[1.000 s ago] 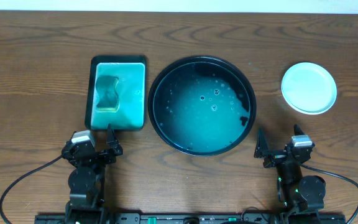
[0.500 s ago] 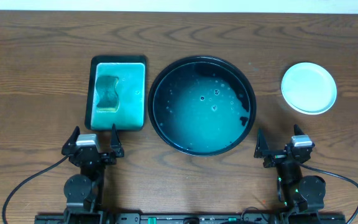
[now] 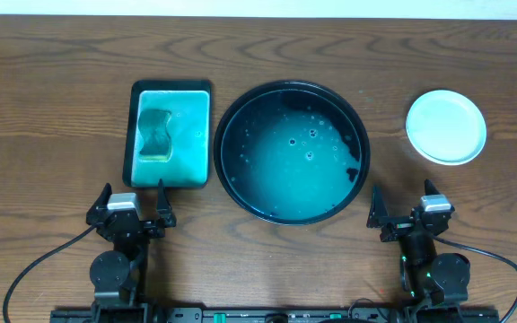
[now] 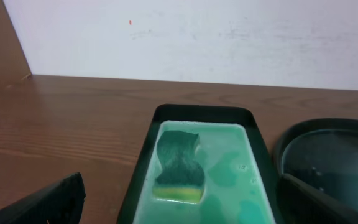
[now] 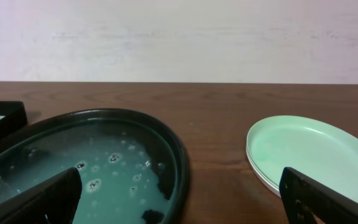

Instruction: Clean dirty plates on tray and stack at the side

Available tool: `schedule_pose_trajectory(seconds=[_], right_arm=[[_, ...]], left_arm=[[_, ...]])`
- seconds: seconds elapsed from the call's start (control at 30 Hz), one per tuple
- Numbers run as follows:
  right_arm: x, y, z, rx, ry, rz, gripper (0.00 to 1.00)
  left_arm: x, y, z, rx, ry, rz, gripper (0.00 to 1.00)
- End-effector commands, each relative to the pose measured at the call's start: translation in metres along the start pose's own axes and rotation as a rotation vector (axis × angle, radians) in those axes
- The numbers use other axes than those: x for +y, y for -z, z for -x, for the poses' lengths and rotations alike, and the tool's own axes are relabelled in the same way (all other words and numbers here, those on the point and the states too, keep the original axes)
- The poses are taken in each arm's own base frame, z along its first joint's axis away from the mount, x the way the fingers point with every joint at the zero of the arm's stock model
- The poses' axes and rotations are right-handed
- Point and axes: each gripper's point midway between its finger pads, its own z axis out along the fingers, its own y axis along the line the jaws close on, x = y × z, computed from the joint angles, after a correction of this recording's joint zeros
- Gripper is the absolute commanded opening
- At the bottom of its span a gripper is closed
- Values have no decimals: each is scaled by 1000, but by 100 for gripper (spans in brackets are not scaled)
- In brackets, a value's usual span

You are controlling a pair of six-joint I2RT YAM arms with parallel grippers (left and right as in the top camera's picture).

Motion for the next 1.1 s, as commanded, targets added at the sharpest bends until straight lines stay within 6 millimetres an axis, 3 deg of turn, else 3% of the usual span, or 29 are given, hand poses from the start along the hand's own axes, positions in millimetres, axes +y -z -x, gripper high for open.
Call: schedule_pose_trajectory(seconds=[0.0, 0.27, 1.07], right_arm=[[-2, 0, -1, 0, 12, -6, 99], [-2, 0, -1, 0, 12, -6, 99], [-2, 0, -1, 0, 12, -6, 99]], left_arm=[[1, -1, -4, 2, -18, 0, 98], [13, 0, -19, 59, -21, 48, 98], [13, 0, -19, 61, -20, 48, 98]])
